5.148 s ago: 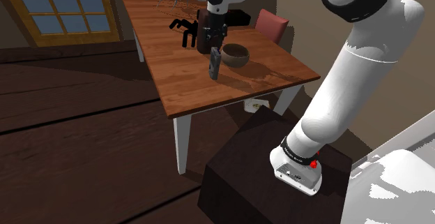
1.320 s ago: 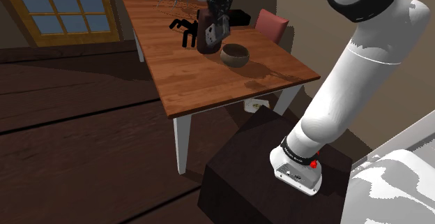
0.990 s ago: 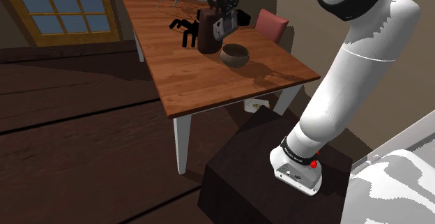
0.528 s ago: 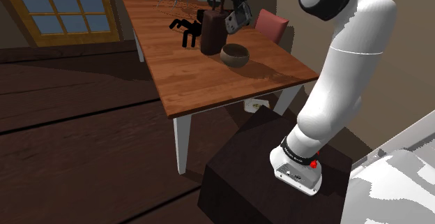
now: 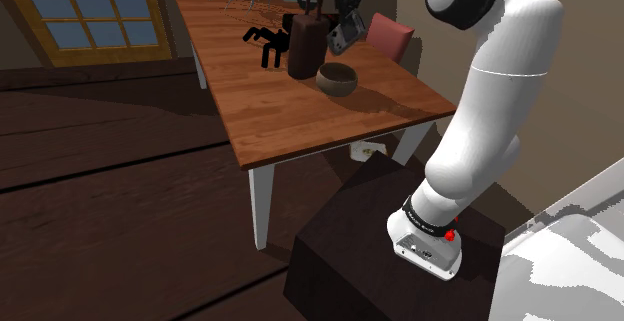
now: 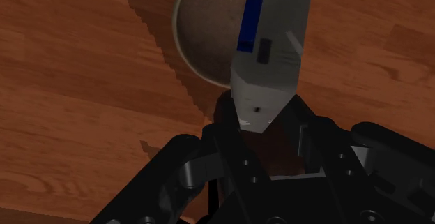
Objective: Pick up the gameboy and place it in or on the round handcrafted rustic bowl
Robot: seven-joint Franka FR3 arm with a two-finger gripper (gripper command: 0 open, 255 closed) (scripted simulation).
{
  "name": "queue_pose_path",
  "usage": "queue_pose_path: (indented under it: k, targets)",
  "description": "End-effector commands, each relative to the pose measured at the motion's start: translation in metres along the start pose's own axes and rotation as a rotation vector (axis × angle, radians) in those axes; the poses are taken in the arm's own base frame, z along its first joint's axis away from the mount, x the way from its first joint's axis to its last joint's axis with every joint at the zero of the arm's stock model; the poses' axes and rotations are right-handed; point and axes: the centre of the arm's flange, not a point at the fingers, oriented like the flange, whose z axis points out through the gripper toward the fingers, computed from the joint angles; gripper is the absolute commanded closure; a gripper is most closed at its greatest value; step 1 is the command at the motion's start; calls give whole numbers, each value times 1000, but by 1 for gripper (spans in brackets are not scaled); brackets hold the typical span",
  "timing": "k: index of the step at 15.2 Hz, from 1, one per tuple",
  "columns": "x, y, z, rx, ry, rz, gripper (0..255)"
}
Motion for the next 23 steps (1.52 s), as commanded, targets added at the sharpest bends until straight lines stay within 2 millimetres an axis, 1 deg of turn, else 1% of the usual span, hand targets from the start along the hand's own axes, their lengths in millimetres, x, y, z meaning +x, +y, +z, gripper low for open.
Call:
queue_pose_path:
  k: [1, 13, 21, 22, 23]
  targets:
    - [1, 0, 10, 0, 1, 0, 255]
    - [5, 2, 75, 0, 1, 0, 255]
    - [5, 2, 75, 0, 1, 0, 255]
    - [5, 2, 75, 0, 1, 0, 0]
    - [5, 2, 75, 0, 1, 0, 0]
